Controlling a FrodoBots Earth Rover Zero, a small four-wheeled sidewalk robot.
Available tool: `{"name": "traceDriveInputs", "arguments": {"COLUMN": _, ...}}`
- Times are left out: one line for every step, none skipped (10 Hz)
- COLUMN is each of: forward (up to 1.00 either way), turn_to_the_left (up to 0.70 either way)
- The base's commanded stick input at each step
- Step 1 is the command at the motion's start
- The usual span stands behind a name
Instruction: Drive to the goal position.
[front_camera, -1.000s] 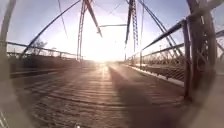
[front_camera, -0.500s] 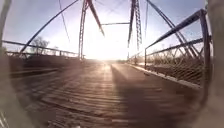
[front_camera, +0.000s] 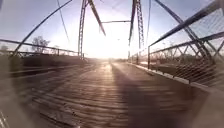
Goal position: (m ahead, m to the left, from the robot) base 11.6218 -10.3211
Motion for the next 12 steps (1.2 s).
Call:
{"name": "traceDriveInputs", "arguments": {"forward": 0.7, "turn_to_the_left": -0.09}}
{"name": "traceDriveInputs", "arguments": {"forward": 0.7, "turn_to_the_left": -0.01}}
{"name": "traceDriveInputs", "arguments": {"forward": 0.7, "turn_to_the_left": 0.0}}
{"name": "traceDriveInputs", "arguments": {"forward": 0.7, "turn_to_the_left": 0.0}}
{"name": "traceDriveInputs", "arguments": {"forward": 0.7, "turn_to_the_left": 0.0}}
{"name": "traceDriveInputs", "arguments": {"forward": 0.7, "turn_to_the_left": 0.0}}
{"name": "traceDriveInputs", "arguments": {"forward": 0.7, "turn_to_the_left": 0.0}}
{"name": "traceDriveInputs", "arguments": {"forward": 0.7, "turn_to_the_left": 0.0}}
{"name": "traceDriveInputs", "arguments": {"forward": 0.7, "turn_to_the_left": 0.0}}
{"name": "traceDriveInputs", "arguments": {"forward": 0.7, "turn_to_the_left": 0.0}}
{"name": "traceDriveInputs", "arguments": {"forward": 0.7, "turn_to_the_left": 0.0}}
{"name": "traceDriveInputs", "arguments": {"forward": 0.7, "turn_to_the_left": 0.0}}
